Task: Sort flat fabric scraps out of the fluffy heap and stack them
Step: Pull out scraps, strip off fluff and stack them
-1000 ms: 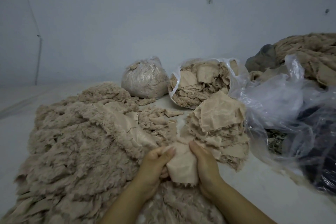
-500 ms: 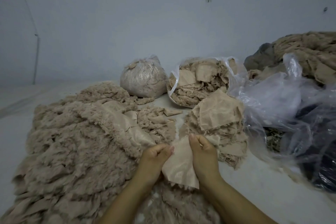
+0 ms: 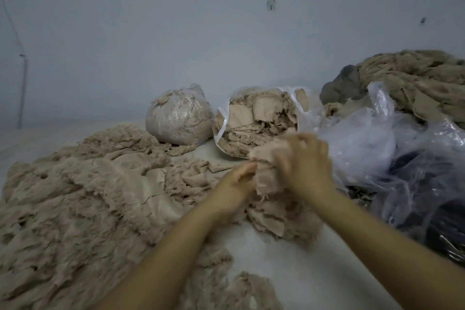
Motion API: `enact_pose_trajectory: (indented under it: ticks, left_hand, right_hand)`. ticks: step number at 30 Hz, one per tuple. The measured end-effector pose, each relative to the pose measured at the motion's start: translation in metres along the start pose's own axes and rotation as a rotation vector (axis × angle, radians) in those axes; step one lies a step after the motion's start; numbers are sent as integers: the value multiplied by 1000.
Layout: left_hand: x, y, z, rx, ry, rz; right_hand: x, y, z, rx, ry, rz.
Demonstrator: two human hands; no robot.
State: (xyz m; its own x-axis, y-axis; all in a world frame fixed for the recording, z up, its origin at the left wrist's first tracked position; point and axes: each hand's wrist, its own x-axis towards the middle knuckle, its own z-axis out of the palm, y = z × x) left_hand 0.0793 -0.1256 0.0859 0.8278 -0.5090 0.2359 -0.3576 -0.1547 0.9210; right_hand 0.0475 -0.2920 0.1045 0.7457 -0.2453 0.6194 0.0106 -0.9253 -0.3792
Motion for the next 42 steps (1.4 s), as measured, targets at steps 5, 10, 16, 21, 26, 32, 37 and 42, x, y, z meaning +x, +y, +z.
enact_pose_trajectory:
  ticks: [5, 10, 16, 21, 26, 32, 37, 42]
  left_hand:
    - [13, -37, 15, 291, -48, 51]
    - [9, -43, 2, 295, -53, 23]
    - [-32, -38, -40, 675, -197, 58]
    - [-80, -31, -64, 829, -291, 210]
    - [-121, -43, -76, 978, -254, 229]
    - [-148, -76, -83, 1002, -133, 191]
    - [-109, -81, -85, 909, -134, 136]
    - [-100, -55, -81, 918, -293, 151]
  right_hand:
    - [-38, 37, 50, -132, -341, -126]
    - [8, 58, 82, -151, -397, -71]
    - [34, 64, 100, -201, -471, -30]
    - [3, 24, 84, -72, -99, -117]
    - [-74, -19, 82, 132, -384, -224]
    - [-130, -19, 54, 109, -614, -376]
    - [-138, -32, 34, 358, -628, -426]
    - [-134, -43, 39, 296, -857, -426]
